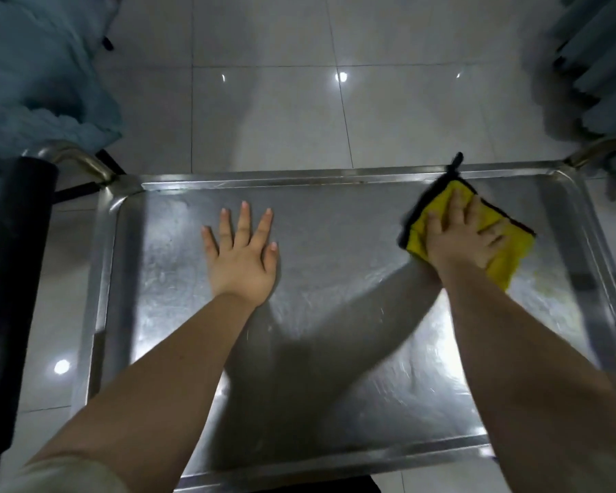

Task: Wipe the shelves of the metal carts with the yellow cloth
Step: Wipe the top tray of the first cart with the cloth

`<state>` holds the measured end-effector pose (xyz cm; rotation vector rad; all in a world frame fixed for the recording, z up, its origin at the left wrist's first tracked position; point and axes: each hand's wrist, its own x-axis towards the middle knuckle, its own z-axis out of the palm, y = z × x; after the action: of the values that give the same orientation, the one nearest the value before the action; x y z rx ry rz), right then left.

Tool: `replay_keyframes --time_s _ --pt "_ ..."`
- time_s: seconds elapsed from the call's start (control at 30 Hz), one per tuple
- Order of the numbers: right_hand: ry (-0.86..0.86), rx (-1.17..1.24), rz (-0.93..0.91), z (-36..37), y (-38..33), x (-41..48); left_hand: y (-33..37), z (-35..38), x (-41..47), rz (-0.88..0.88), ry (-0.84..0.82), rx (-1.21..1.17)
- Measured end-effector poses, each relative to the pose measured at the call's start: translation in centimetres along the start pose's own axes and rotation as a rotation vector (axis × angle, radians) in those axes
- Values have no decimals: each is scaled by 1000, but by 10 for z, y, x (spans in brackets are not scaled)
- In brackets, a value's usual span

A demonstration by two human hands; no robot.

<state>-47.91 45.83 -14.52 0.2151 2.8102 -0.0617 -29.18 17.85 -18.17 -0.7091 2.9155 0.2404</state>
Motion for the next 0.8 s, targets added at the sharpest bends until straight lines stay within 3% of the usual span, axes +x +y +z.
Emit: replay_keyframes --time_s 0.17,0.27,0.33,0.47,0.57,0.63,0.7,0.8 --pt "-54 -154 -681 42 -140 -83 -3 0 -4 -10 7 -19" --pt "-47 -207 -864 34 -130 -72 -4 0 -6 -16 8 -49" --pt "20 -255 -760 24 -84 -29 -4 0 -6 -11 8 -48" --pt "22 -104 -139 -8 37 34 -3 2 -6 4 18 -44" --pt "48 17 77 -4 23 17 -2 1 -6 -5 10 -31" --pt "38 -1 -80 16 -27 -20 -2 -1 -4 -2 3 -26" --pt "20 -91 -437 45 -68 -81 -4 -2 -3 0 -6 -22" --pt "15 -169 -857 71 -57 -151 -7 -2 -4 -1 -22 -44"
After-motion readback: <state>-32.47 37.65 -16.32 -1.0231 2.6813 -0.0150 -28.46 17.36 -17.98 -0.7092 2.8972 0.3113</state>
